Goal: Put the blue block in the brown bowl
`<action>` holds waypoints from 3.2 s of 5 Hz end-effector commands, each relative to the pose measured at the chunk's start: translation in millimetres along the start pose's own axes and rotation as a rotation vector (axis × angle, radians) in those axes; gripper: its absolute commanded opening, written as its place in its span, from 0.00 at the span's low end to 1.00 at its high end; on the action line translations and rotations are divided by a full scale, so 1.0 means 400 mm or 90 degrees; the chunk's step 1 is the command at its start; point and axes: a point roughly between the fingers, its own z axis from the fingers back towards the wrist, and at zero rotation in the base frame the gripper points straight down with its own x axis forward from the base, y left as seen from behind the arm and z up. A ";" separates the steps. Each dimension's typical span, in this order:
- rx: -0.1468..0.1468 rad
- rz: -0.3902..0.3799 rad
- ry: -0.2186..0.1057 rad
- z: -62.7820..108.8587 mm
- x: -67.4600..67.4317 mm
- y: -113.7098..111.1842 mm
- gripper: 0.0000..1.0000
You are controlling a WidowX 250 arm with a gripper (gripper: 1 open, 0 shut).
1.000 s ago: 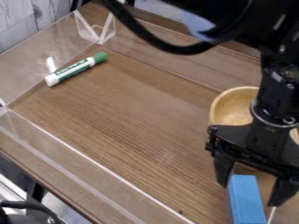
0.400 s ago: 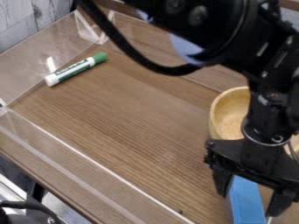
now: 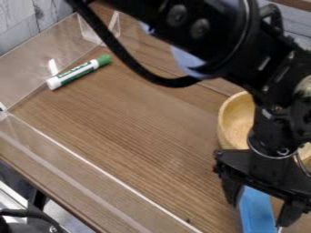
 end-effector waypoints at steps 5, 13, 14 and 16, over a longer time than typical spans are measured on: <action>-0.020 0.010 -0.030 -0.003 0.029 -0.005 1.00; 0.004 -0.042 -0.110 0.140 0.102 0.008 0.00; 0.001 -0.047 -0.113 0.131 0.103 0.016 0.00; -0.006 -0.054 -0.123 0.111 0.112 0.031 0.00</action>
